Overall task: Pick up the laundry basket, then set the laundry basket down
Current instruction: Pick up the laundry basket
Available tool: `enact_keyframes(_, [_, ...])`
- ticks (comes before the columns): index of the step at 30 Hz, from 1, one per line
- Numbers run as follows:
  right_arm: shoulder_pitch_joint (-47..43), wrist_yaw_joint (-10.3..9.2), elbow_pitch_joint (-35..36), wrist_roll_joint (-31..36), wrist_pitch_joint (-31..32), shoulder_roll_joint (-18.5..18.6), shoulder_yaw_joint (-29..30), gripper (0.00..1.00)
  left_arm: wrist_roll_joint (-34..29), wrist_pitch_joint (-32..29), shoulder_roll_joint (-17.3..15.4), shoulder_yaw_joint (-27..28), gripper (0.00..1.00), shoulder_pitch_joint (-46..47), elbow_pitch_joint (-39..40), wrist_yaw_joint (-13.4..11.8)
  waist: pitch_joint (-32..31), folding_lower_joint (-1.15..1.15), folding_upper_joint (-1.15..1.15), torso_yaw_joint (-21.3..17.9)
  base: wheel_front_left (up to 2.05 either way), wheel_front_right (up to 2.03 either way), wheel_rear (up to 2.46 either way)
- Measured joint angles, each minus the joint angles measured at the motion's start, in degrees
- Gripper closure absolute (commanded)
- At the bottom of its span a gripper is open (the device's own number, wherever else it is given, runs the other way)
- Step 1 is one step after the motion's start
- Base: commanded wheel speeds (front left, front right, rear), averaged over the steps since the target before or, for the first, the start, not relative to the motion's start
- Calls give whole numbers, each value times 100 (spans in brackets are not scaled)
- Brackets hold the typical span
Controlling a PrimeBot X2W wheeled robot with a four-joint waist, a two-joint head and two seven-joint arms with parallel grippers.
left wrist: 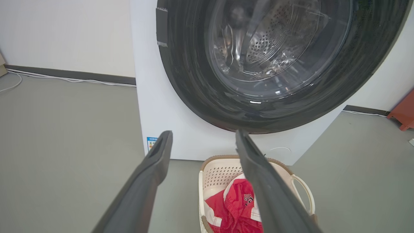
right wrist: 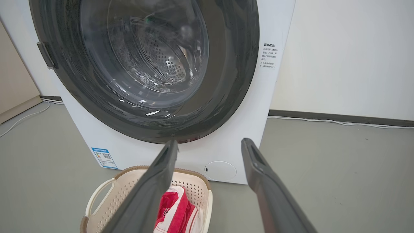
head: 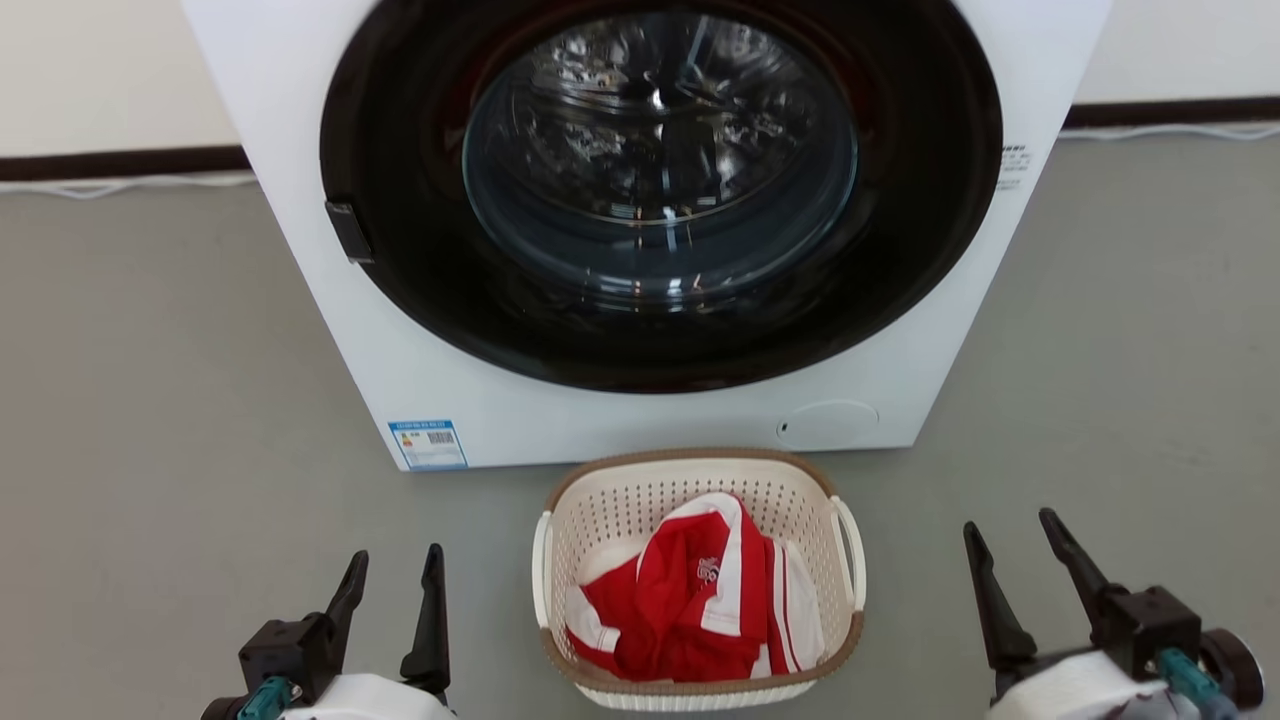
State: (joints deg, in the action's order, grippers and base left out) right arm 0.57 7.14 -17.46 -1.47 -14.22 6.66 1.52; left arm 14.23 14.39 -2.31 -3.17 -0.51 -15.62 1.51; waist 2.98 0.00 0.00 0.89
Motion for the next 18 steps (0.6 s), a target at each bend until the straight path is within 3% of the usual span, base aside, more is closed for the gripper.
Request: enact_keyframes(18, [1314,1,-460,-7,-13,-64,374,0,248,16,9,-545,0,1337,-588,-187,1335,0,0,82,0,0,0])
